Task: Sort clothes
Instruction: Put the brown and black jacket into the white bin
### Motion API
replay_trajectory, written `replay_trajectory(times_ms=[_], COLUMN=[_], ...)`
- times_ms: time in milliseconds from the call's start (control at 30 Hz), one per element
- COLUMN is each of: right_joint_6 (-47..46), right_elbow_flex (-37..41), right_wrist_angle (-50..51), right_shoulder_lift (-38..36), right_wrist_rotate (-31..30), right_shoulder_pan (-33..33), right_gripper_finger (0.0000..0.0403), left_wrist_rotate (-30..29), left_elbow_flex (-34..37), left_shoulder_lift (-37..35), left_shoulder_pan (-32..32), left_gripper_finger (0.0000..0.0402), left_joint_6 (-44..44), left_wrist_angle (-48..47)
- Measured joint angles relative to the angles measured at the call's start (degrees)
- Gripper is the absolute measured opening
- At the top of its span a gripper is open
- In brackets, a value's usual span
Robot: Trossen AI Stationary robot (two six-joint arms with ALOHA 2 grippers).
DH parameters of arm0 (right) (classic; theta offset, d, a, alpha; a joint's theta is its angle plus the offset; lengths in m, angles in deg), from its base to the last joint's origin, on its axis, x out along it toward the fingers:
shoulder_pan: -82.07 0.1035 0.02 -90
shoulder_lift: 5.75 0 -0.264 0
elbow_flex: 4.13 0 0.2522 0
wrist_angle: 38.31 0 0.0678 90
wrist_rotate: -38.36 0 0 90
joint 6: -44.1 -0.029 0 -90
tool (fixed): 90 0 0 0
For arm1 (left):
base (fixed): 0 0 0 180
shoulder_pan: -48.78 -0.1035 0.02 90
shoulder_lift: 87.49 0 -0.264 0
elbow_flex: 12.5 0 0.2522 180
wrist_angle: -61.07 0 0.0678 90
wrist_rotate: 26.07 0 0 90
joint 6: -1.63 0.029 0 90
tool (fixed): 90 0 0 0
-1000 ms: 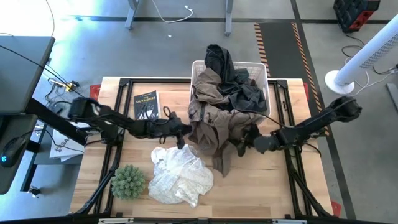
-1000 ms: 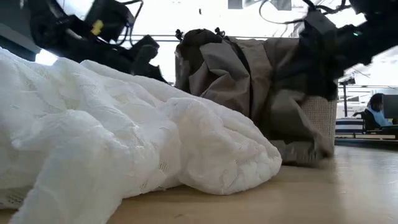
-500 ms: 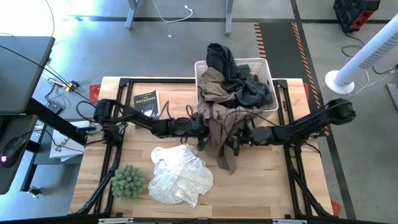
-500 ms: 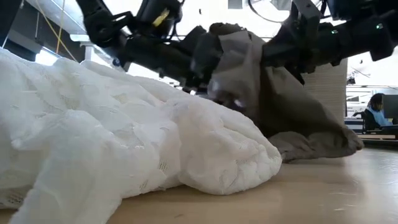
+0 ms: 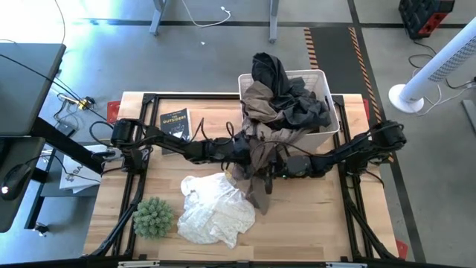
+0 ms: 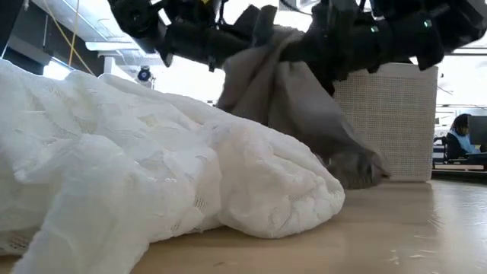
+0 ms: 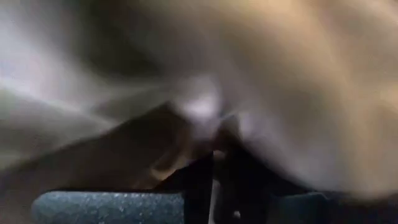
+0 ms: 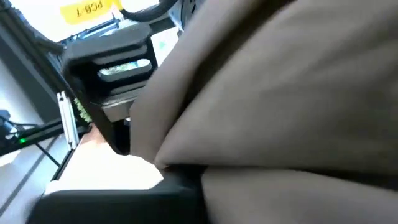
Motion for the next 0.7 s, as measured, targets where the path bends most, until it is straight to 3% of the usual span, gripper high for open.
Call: replay_trajectory(times_ms=[67,300,400,533,700], right_joint_6=[0.80,4.32,8.97,19.00,30.85], right_elbow_flex=[-2.00,-7.60,-10.61,-15.92,-27.12], right_wrist_angle=[1.37,0.15,0.19,2.39,17.47], right_shoulder_lift=[0.01,-5.04,-8.42,-13.84,-19.48], right_wrist_rotate=[-0.17,-1.68,-5.27,-11.21,-17.23], right_shoulder_pan=[0.08,0.04,-0.07,-0.74,-5.93], right_gripper_finger=[0.0014,0.0003,0.0004,0.0002,0.0001], left_wrist_rotate=[-0.19,-3.34,-5.81,-15.12,-28.52], left_elbow_flex=[-0.05,-0.20,-0.04,-0.04,-0.02], left_shoulder_lift=[-1.62,-13.63,-19.38,-26.42,-31.64], left_shoulder_pan=[0.78,2.98,4.11,6.38,9.80], left_gripper_finger=[0.0050,0.0050,0.0050,0.0050,0.0050], left_joint_6=[0.92,3.44,5.44,6.17,5.47], left_wrist_angle=[-1.82,-20.10,-29.64,-39.82,-50.53])
